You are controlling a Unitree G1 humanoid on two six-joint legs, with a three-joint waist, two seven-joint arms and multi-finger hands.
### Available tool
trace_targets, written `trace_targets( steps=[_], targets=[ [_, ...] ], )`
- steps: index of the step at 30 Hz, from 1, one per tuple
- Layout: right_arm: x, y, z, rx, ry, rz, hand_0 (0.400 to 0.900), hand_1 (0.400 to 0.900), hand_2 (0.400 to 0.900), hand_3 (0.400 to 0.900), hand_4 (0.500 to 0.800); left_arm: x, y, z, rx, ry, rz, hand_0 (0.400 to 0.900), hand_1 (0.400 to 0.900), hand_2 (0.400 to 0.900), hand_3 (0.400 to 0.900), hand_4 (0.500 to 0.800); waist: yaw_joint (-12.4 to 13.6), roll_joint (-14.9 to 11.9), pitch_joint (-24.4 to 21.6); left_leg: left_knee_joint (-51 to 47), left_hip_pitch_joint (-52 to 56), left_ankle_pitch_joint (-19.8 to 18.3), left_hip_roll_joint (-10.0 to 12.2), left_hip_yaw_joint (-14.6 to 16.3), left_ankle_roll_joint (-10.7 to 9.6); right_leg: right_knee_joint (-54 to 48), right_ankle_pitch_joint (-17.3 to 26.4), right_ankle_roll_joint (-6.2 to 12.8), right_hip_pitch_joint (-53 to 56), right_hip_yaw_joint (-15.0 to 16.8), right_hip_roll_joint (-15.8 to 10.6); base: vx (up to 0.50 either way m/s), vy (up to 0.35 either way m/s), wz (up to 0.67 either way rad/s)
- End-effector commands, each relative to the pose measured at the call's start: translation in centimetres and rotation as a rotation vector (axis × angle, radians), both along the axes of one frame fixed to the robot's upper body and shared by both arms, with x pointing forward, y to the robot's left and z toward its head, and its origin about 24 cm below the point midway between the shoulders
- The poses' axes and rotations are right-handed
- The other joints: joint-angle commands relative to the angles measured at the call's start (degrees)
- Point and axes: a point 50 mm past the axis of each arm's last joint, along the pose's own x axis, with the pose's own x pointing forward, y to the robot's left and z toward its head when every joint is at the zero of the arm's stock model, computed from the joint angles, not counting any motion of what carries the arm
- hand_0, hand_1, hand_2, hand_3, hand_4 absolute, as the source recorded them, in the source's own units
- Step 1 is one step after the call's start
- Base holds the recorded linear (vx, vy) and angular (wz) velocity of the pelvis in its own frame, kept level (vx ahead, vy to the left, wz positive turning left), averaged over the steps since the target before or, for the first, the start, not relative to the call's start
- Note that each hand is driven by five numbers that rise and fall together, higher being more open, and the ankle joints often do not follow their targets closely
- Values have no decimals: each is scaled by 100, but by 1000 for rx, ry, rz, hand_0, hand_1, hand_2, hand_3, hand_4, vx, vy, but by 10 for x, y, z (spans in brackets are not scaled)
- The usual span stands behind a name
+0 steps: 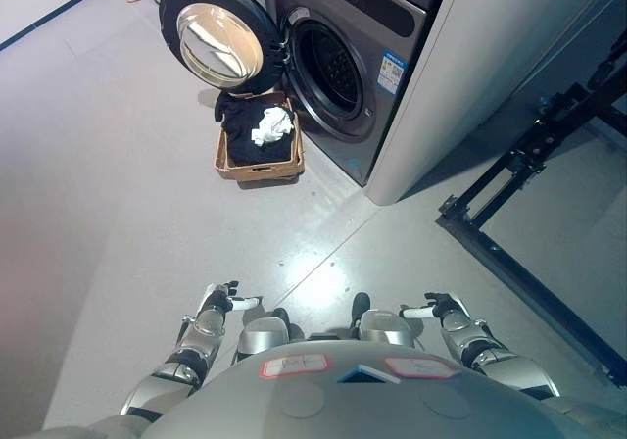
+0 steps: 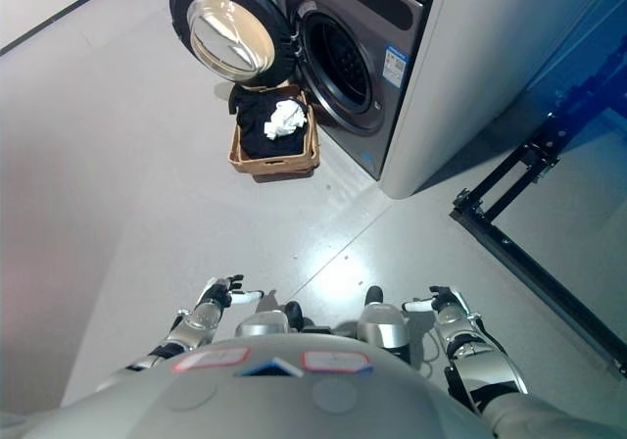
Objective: Put the clothes in the basket into the washing machine.
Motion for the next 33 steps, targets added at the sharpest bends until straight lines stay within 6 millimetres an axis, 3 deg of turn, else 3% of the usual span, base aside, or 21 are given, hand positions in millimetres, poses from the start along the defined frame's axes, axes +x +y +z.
trace_targets(
  steps=[1,8,13,17,20,23,25,29,31,33],
  targets=[
    [19,-9,7,-57,-33,26,900,900,900,900,800,12,21,6,82,-31,9,900,900,900,900,800,-13,-207,14,0,-296,-21,-184,-54,87,39,-194,454,282,-64,-306,0,0,0],
    [22,-8,7,-56,-40,27,900,900,900,900,800,6,23,4,88,-11,49,900,900,900,900,800,18,-233,46,0,-343,-44,-249,-87,151,39,-186,474,256,-71,-347,6,32,3],
    [28,-8,9,-55,-60,17,900,900,900,900,800,9,25,5,98,-24,67,900,900,900,900,800,90,-268,138,0,-451,-33,-372,-138,310,399,-226,504,10,9,-459,-11,70,2],
    [30,-8,10,-48,-78,-31,900,900,900,900,800,15,27,7,104,-43,77,900,900,900,900,800,163,-260,229,236,-694,-110,-503,-199,481,1144,-337,540,-463,145,-592,-23,128,0],
    [32,-10,11,-41,-102,-81,900,900,900,900,800,18,31,9,109,-52,85,900,900,900,900,800,103,-235,308,434,-814,-197,-610,-330,623,2065,-135,587,-939,333,-716,22,173,24],
    [32,-13,12,-39,-134,-146,900,900,900,900,800,22,35,11,121,-66,89,900,900,900,900,800,25,-210,479,624,-796,-313,-735,-442,791,3139,248,476,-1398,498,-808,43,190,25],
    [32,-13,12,-36,-149,-175,900,900,900,900,800,24,38,12,127,-71,101,900,900,900,900,800,-16,-179,601,817,-770,-434,-778,-493,868,3632,237,384,-1693,605,-738,85,159,19],
    [27,-14,11,-32,-154,-224,900,900,900,900,800,29,37,13,125,-80,99,900,900,900,900,800,-238,-187,677,800,-456,-671,-903,-755,879,3168,50,305,-2257,741,-455,221,50,38],
    [26,-14,11,-31,-156,-241,900,900,900,900,800,33,35,14,123,-87,90,900,900,900,900,800,-392,-292,677,622,-128,-814,-1036,-926,839,2296,198,381,-2516,642,-389,329,-41,46],
    [24,-13,10,-29,-157,-249,900,900,900,900,800,37,36,15,128,-90,84,900,900,900,900,800,-542,-312,659,421,282,-958,-1009,-1090,766,1541,457,498,-2498,544,-262,396,-55,46]
  ],
)
